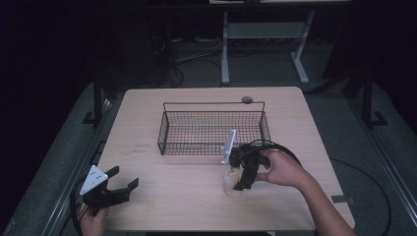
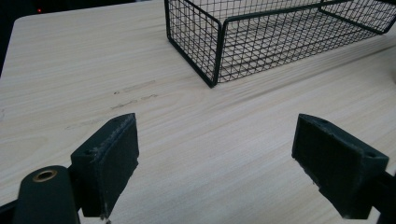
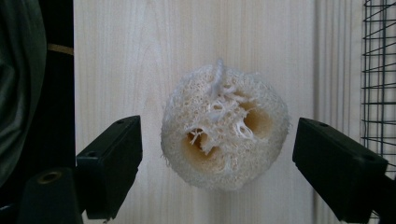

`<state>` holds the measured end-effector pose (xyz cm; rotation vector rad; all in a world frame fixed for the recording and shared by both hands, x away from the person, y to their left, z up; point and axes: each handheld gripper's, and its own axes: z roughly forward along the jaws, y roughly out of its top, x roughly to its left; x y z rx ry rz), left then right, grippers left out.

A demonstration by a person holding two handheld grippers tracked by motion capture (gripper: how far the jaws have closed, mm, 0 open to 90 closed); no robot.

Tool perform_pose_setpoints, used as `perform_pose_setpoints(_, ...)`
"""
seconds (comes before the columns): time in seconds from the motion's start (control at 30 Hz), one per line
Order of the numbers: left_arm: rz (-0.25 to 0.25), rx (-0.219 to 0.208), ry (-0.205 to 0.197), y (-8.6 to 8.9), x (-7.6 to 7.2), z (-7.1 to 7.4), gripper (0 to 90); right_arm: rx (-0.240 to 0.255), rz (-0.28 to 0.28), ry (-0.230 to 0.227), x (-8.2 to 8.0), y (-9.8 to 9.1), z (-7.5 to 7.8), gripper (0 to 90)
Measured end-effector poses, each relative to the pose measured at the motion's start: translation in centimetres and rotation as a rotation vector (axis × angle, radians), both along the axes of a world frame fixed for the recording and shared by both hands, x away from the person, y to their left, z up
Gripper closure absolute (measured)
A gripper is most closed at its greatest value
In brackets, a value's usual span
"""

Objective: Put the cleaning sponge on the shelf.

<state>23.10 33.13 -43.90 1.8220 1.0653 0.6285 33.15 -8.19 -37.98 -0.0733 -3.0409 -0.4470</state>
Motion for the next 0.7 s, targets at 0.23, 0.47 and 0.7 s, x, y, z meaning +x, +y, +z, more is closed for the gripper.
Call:
perform_pose_setpoints(0.23, 0.001, -0.003, 0.001, -0.04, 0.01, -0.02, 14.0, -0.013, 0.014, 0.009, 0.16, 0.55, -0.44, 18.9)
perform_pose_setpoints(0.47, 0.001, -0.001, -0.001, 0.02, 0.01, 0.0, 13.9, -0.04, 0.02, 0.003, 0.13, 0.75, -0.74, 25.4)
perform_pose_setpoints(0.7, 0.004, -0.003, -0.002, 0.1, -0.03, 0.03, 13.9, -0.044, 0.029, 0.004, -0.06, 0.65, -0.6, 27.9)
